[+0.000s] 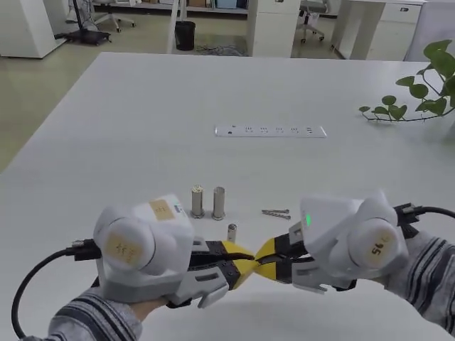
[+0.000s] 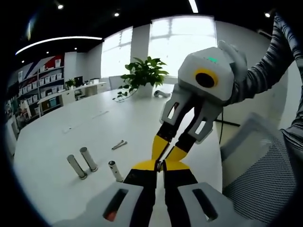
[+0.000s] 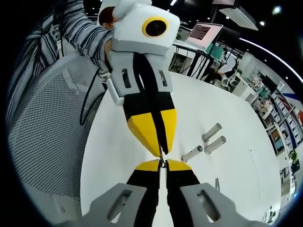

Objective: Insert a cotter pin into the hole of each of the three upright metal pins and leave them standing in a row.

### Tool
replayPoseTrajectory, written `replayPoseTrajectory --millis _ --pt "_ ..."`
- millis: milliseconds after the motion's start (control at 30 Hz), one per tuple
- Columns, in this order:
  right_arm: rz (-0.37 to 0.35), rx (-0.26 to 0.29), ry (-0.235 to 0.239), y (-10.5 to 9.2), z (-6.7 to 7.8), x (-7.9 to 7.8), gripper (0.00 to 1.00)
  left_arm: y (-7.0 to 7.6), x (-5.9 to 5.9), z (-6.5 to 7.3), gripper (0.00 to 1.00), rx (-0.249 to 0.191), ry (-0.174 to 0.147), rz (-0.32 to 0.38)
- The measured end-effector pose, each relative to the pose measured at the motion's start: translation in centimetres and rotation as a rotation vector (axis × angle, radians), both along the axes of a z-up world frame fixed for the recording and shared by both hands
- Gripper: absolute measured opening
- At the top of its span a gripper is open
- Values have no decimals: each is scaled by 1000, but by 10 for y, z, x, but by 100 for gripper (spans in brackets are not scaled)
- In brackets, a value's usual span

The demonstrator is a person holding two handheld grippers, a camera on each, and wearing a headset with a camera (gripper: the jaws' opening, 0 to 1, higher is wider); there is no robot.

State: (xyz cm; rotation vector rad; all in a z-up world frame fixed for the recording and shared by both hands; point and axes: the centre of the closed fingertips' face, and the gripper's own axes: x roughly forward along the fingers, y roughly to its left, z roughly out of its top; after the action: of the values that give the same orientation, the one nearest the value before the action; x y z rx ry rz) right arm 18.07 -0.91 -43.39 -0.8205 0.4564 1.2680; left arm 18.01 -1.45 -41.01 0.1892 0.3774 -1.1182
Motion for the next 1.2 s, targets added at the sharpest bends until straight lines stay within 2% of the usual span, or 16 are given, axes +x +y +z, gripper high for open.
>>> replayPoseTrajectory --millis 300,467,667,800,833,867,900,1000,1067,1100,1167,1200 --pt "-13 30 44 0 2 -1 0 1 0 -1 0 25 -46 -19" --pt "-27 58 90 0 2 -2 0 0 -1 -2 0 39 -76 -42" --pt "-36 70 110 1 1 -3 0 -1 -2 -3 0 40 -86 -58" --pt "-34 67 97 0 2 -3 0 0 0 -3 0 23 -51 -33" --pt "-31 63 86 1 2 -2 0 0 1 -2 0 16 -41 -21" --pt "-24 52 61 1 2 0 0 -1 2 -1 0 -9 -12 1" --pt "-17 45 49 1 3 0 0 -1 2 0 0 -14 -10 1" --pt "-5 35 27 2 3 -1 0 -1 5 4 0 -78 56 51" --pt "1 27 8 2 3 0 0 -1 6 4 0 -102 93 69" --pt "0 30 14 2 4 0 0 0 7 5 0 -109 89 69" --pt "1 32 1 2 4 1 0 2 7 4 0 -127 117 96" --pt "-1 29 -7 2 5 2 0 3 8 3 0 -146 159 128"
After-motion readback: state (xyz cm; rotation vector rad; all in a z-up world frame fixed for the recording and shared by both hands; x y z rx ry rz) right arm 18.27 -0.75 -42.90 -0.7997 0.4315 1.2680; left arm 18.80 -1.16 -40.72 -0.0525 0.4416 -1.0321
